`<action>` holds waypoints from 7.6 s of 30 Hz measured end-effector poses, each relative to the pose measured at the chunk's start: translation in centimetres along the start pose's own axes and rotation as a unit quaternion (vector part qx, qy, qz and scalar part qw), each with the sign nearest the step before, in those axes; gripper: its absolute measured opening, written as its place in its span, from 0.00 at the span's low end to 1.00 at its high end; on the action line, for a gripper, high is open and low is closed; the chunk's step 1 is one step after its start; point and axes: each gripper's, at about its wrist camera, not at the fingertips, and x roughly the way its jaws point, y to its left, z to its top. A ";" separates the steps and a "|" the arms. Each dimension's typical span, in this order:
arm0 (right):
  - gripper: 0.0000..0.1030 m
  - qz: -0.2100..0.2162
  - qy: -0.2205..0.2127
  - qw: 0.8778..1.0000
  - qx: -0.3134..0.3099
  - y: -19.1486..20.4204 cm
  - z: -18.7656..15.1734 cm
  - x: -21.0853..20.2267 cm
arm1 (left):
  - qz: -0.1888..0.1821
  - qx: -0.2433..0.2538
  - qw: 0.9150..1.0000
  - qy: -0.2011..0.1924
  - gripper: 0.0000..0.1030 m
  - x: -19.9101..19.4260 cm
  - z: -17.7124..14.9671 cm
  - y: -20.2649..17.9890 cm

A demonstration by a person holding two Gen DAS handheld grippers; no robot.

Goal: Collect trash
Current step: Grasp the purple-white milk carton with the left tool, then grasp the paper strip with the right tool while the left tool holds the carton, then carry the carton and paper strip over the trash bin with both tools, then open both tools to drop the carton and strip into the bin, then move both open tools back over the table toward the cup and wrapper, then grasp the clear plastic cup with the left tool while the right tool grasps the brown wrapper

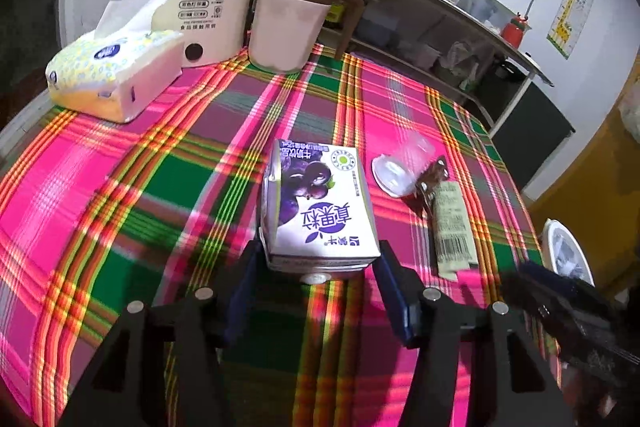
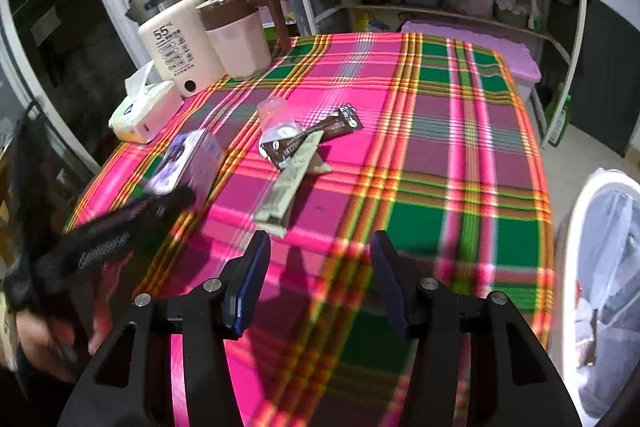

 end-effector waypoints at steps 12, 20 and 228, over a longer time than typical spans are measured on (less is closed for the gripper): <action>0.19 -0.014 0.013 1.000 0.003 1.2 2.0 4.2 | -0.010 0.011 1.000 0.000 0.57 -0.8 -0.6 0.3; 0.13 -0.016 0.001 1.000 -0.004 0.9 0.6 2.0 | -0.014 0.022 1.000 -0.001 0.57 -1.2 -1.1 -0.3; 0.11 -0.018 -0.016 0.999 0.035 0.1 2.1 0.7 | -0.031 0.089 0.995 -0.029 0.32 -1.4 2.6 -3.2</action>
